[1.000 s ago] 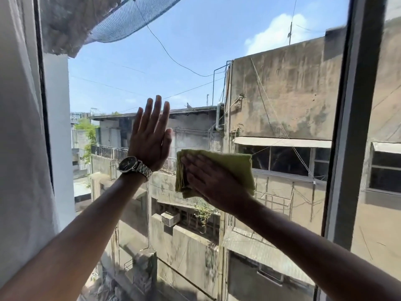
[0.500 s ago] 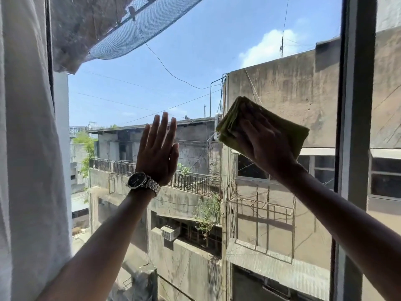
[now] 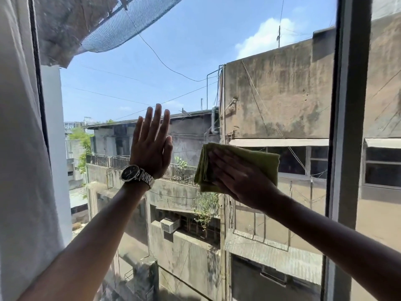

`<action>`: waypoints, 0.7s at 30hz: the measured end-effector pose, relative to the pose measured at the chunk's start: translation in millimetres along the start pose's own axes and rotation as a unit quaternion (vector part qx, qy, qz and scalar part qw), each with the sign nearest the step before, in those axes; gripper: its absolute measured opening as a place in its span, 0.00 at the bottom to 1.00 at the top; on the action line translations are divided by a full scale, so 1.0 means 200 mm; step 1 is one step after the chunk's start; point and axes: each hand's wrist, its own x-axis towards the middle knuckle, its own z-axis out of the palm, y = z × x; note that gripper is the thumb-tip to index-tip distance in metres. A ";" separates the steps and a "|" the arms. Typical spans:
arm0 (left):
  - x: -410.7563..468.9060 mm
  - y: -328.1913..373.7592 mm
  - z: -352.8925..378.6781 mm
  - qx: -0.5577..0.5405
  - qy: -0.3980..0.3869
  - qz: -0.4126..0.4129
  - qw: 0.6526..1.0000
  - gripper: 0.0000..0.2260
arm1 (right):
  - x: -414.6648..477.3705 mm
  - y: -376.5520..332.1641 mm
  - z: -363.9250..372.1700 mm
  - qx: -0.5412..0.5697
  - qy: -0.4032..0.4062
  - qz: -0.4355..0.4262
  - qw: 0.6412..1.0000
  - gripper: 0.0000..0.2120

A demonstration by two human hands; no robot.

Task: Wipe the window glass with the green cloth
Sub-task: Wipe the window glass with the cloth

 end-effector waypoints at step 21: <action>0.00 0.01 -0.03 0.007 -0.008 -0.004 1.000 0.29 | -0.02 -0.20 -0.04 0.099 -0.055 0.138 0.984 0.29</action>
